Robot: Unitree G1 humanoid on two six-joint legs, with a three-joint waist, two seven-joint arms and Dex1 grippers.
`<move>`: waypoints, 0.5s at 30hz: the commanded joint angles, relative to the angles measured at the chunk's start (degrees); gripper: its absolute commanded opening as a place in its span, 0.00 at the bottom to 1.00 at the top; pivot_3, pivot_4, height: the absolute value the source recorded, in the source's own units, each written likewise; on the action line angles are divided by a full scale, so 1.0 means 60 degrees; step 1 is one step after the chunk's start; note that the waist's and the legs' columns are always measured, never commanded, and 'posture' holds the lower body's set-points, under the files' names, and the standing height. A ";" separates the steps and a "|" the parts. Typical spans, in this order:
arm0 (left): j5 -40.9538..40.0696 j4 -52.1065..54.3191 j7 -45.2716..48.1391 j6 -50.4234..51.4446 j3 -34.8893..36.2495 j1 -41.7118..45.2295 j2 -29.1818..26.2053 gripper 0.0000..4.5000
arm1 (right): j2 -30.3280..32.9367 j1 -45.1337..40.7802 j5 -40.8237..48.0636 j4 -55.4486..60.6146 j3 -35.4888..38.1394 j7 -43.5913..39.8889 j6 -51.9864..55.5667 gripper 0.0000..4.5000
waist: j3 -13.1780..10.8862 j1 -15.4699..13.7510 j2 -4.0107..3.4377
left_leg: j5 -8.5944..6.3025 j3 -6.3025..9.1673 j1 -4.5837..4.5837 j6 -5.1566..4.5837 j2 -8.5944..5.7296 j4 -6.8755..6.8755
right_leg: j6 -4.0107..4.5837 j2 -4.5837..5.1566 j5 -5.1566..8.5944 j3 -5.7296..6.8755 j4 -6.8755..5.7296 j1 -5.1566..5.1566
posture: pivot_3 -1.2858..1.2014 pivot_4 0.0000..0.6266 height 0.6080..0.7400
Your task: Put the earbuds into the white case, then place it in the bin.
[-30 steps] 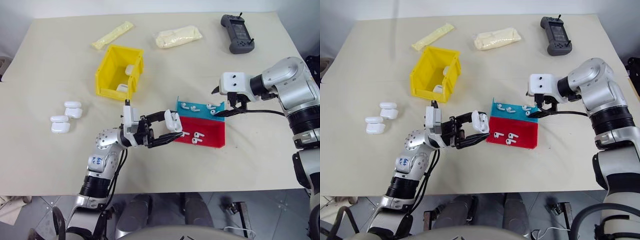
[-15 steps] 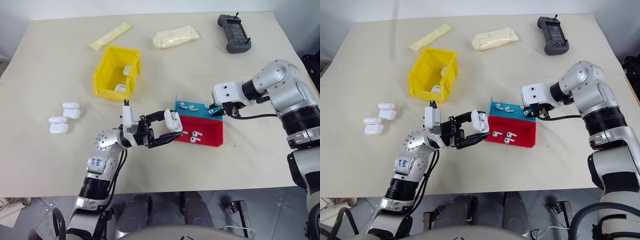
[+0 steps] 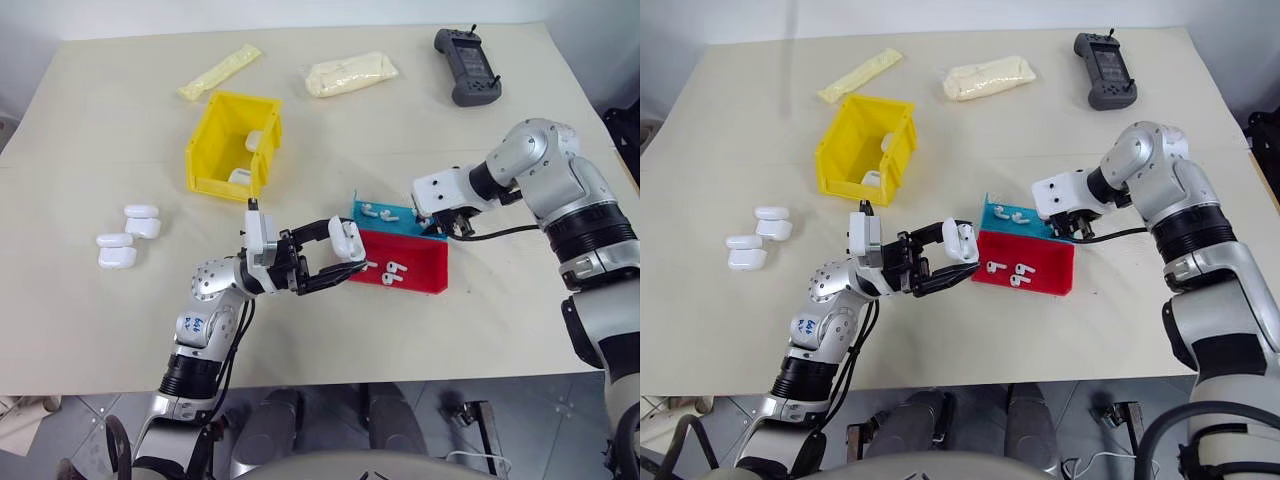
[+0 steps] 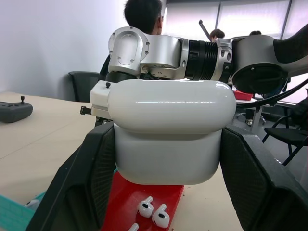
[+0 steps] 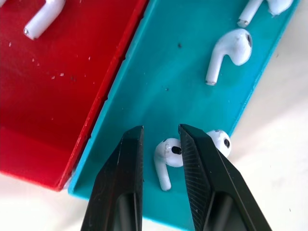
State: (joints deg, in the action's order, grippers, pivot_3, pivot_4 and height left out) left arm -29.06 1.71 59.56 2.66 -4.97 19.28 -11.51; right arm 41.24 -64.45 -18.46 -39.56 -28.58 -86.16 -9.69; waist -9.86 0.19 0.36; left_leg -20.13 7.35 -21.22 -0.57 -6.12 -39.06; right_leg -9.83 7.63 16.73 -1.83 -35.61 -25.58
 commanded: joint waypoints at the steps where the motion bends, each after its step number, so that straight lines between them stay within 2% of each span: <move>1: -0.0111 0.0240 -0.0025 -0.0221 0.0062 0.0048 0.0069 0.62 | 0.0149 -0.0354 -0.0300 -0.0243 -0.0010 -0.0130 -0.0309 0.26 | 0.0000 0.0002 0.0000 | 0.0000 0.0000 0.0000 0.0000 0.0000 0.0000 | 0.0000 0.0000 0.0000 0.0000 0.0000 0.0000 | 0.52 0.24 1.00; 8: -0.0102 0.0253 -0.0072 -0.0270 0.0051 0.0029 0.0119 0.62 | 0.0034 -0.0579 -0.0610 -0.0761 -0.0091 -0.0186 -0.0453 0.26 | 0.0000 0.0002 0.0000 | 0.0000 0.0000 0.0000 0.0000 -0.0002 -0.0001 | 0.0000 0.0002 0.0000 0.0000 -0.0003 0.0000 | 0.52 0.24 1.00; 11: -0.0106 0.0271 -0.0081 -0.0271 0.0066 0.0020 0.0108 0.62 | 0.0062 -0.0577 -0.0740 -0.0857 -0.0106 -0.0209 -0.0629 0.38 | 0.0000 0.0004 0.0000 | 0.0000 0.0000 0.0000 0.0000 -0.0001 -0.0001 | 0.0000 0.0001 0.0000 0.0000 -0.0004 0.0000 | 0.52 0.24 1.00; 14: -0.0107 0.0266 -0.0085 -0.0270 0.0070 0.0030 0.0105 0.62 | 0.0022 -0.0622 -0.0817 -0.0950 -0.0070 -0.0121 -0.0732 0.60 | 0.0000 -0.0003 0.0000 | 0.0000 0.0000 0.0000 0.0000 -0.0002 -0.0001 | 0.0000 0.0001 0.0000 0.0001 -0.0004 0.0000 | 0.52 0.24 1.00; 15: -0.0107 0.0259 -0.0083 -0.0272 0.0066 0.0036 0.0109 0.62 | 0.0015 -0.0640 -0.0844 -0.0984 -0.0071 -0.0110 -0.0765 0.60 | 0.0000 -0.0004 0.0000 | 0.0000 0.0000 0.0000 0.0000 -0.0002 -0.0002 | 0.0000 0.0002 0.0000 0.0000 -0.0004 0.0001 | 0.52 0.24 1.00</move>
State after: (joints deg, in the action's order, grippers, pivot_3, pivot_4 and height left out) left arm -29.06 1.71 59.29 2.31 -4.96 19.28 -11.24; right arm 41.14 -67.00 -23.04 -45.23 -29.07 -86.30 -13.55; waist -9.86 0.17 0.36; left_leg -20.14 7.35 -21.22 -0.58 -6.14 -39.07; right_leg -9.82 7.64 16.73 -1.83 -35.64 -25.57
